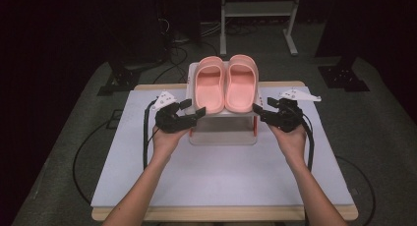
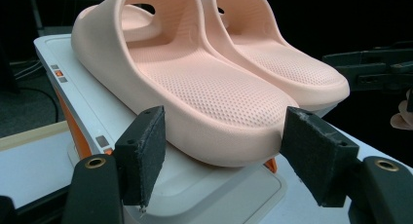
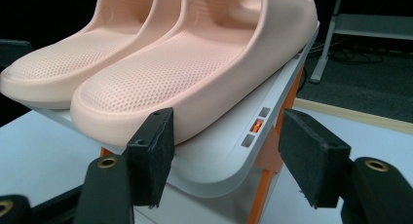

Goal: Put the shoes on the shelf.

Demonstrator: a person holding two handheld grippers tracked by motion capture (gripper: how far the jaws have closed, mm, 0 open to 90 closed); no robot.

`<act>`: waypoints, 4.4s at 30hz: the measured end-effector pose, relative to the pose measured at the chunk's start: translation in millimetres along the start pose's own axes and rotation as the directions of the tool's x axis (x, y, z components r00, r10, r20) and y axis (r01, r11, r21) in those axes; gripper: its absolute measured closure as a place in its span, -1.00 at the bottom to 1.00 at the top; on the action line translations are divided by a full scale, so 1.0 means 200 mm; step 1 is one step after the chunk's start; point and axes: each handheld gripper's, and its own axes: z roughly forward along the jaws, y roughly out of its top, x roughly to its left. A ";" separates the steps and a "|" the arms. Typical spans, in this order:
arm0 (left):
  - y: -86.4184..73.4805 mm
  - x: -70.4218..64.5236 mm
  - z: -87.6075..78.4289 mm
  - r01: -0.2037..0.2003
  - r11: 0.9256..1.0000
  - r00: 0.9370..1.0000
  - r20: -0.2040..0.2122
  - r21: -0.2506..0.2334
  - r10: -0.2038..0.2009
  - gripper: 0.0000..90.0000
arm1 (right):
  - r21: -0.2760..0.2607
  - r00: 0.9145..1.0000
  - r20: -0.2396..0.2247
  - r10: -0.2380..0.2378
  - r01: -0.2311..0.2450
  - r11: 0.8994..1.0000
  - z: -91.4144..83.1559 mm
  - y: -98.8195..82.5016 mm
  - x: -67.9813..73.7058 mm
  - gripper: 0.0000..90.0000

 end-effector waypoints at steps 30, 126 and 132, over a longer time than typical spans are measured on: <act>-0.03 0.01 -0.06 -0.002 1.000 1.000 -0.011 -0.016 0.002 -0.33 | -0.013 1.000 -0.001 0.024 -0.024 1.000 -0.08 -0.05 -0.06 -0.25; -0.66 0.06 -0.51 0.027 1.000 0.996 -0.089 0.006 -0.027 -0.68 | 0.061 0.995 0.031 0.092 -0.093 0.994 -0.45 -0.82 -0.26 -0.44; -0.70 0.06 -0.52 0.043 0.999 0.995 -0.094 0.010 -0.042 -0.73 | 0.024 0.997 0.028 0.073 -0.074 0.997 -0.49 -0.86 -0.23 -0.49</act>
